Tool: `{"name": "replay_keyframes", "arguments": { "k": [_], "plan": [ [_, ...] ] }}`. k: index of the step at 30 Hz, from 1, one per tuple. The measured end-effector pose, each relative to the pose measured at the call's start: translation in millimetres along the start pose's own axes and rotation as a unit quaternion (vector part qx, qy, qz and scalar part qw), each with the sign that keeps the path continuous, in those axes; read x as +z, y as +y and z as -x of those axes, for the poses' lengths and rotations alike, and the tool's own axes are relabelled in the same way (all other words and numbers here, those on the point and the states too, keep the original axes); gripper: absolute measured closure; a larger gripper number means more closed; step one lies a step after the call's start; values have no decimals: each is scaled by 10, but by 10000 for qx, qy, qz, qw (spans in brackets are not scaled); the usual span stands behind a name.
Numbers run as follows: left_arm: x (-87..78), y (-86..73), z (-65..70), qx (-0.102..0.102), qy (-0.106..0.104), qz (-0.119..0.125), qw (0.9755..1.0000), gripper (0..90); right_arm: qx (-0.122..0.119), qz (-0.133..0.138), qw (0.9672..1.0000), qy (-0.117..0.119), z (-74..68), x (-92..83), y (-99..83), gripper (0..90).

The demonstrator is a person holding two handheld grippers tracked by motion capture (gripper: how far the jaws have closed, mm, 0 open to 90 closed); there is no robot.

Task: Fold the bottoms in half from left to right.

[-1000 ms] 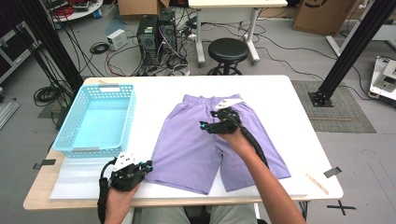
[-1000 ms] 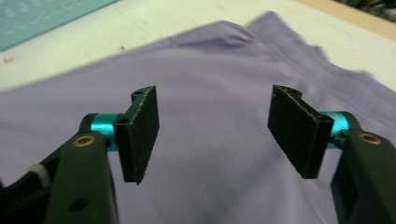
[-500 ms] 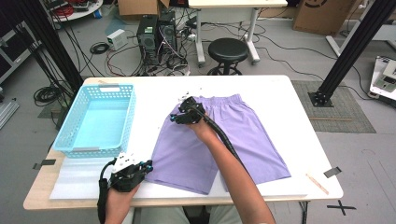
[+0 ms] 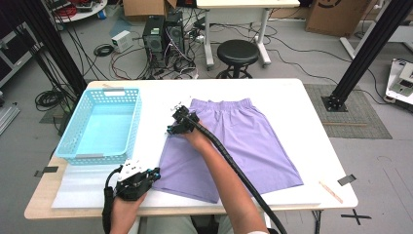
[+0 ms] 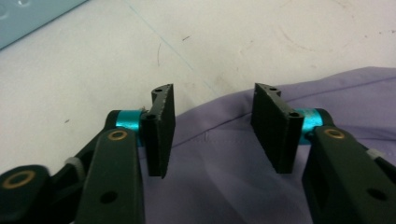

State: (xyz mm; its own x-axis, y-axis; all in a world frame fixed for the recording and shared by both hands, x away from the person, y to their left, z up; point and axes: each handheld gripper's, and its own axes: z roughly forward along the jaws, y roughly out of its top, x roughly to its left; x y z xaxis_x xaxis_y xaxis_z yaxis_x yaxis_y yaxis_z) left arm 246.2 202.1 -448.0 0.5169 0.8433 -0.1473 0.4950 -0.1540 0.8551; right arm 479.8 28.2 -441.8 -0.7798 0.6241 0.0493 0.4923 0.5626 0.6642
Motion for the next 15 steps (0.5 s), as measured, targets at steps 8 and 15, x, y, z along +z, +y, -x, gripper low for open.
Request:
{"name": "replay_keyframes", "arguments": {
  "k": [8, 15],
  "plan": [
    [-6, -1, -4, -4, 15, 18, 10000, 883, -199, -70, 9996, -164, -32, 8, 27, 796],
    [-27, 9, -8, -27, 5, 70, 10000, 883, -154, -49, 9998, -116, -32, 2, 29, 900]
  ]
}}
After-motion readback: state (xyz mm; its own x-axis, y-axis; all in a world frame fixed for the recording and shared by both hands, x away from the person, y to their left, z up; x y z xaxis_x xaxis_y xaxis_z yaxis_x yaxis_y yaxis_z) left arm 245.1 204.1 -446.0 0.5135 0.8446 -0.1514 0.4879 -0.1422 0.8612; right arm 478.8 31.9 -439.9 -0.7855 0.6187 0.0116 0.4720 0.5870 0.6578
